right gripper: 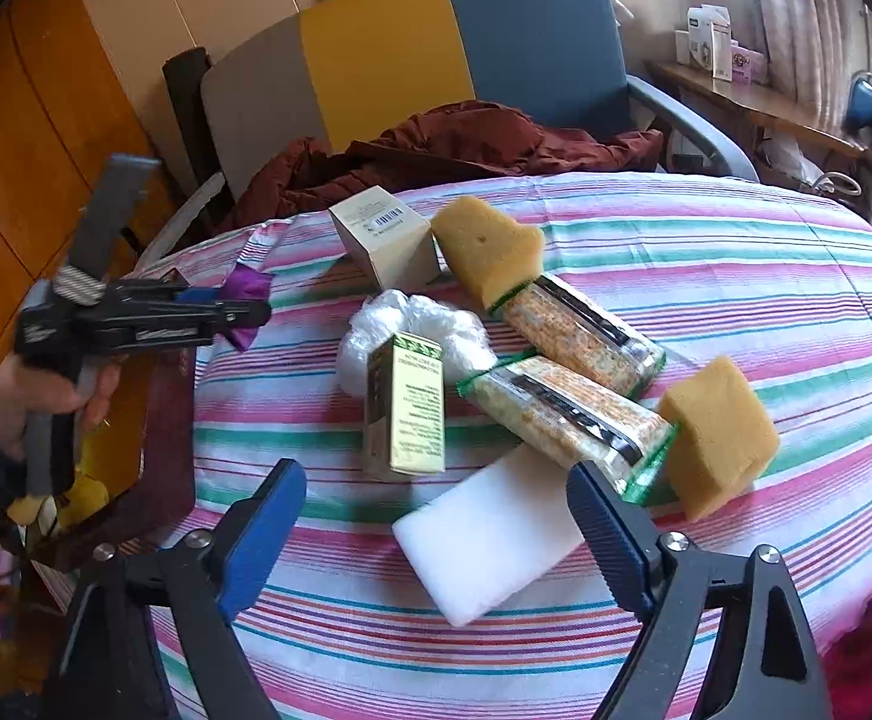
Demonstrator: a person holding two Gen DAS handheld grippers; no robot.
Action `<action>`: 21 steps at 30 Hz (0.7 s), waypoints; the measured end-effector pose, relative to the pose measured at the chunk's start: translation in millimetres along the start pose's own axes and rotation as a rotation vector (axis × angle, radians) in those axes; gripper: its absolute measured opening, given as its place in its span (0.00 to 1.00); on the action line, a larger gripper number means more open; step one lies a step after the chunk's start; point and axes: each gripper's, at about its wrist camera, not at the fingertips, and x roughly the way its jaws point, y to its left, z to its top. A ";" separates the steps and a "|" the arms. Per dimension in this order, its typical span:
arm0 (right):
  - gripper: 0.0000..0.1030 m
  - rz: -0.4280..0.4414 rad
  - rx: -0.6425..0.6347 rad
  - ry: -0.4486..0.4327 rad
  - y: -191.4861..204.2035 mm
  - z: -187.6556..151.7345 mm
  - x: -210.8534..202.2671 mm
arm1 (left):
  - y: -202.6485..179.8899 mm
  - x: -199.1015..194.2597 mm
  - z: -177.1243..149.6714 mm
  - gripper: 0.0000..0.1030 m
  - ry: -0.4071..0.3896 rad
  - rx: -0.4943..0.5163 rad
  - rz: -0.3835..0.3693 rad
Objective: Organize objects
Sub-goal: 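Grasp the purple packet with the left gripper while the right grasps the green-and-white box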
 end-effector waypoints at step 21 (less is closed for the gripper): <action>0.32 -0.062 -0.014 0.153 12.6 22.4 88.0 | 16.3 -108.4 -74.3 0.35 -0.143 -0.203 -0.052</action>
